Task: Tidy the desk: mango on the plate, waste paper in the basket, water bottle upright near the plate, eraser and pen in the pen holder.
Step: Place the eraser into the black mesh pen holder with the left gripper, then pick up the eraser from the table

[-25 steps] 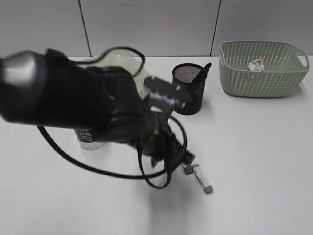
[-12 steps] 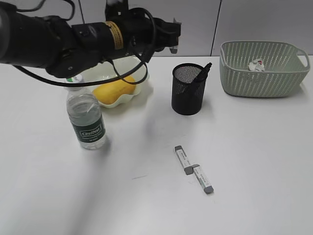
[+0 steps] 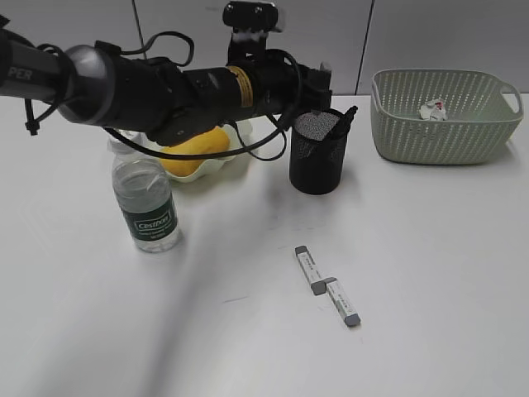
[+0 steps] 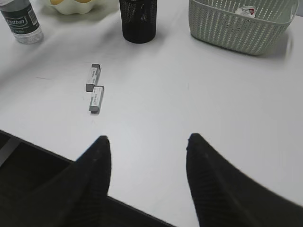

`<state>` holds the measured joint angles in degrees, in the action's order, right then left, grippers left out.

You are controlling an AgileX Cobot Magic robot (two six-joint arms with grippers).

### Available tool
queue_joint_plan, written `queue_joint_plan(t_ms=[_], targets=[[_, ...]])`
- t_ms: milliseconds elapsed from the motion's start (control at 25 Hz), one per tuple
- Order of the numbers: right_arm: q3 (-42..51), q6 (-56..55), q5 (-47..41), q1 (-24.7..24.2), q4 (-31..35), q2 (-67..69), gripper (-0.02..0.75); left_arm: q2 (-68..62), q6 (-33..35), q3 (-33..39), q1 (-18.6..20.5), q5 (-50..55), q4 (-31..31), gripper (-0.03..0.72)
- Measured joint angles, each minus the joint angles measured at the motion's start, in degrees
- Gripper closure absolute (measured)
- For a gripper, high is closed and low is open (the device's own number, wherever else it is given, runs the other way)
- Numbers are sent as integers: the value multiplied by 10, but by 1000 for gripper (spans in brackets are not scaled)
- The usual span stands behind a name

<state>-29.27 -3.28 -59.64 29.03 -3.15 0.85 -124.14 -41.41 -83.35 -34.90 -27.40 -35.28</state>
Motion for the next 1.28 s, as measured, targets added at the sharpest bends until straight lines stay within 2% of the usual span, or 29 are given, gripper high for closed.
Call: queue_joint_plan(t_ms=[80,240,320,440,520,640,760,920,1000,1080,1200,1280], targets=[[0,0,0,0,0,0,325,-4,0,-1,0,16,0,531],[0,0,0,0,0,0,325,-5,1,-1,0,17,0,314],[0,0,0,0,0,0,325,0,-1,-1,-1,36,0,267],[0,0,0,0,0,0,325,39,-4,-1,-15,165,-12,265],[0,0,0,0,0,0,325,81,-2,-1,-31,289,-41,302],[0,0,0,0,0,0,325,144,58,7,-65,464,-54,367],[0,0,0,0,0,0,325,218,117,72,-87,534,-8,391],[0,0,0,0,0,0,325,370,133,237,-92,564,67,384],[0,0,0,0,0,0,325,472,133,314,-94,589,82,337],[0,0,0,0,0,0,325,572,134,376,-98,623,104,246],[0,0,0,0,0,0,329,722,139,429,-98,694,151,115],[0,0,0,0,0,0,337,832,154,451,-98,738,180,78]])
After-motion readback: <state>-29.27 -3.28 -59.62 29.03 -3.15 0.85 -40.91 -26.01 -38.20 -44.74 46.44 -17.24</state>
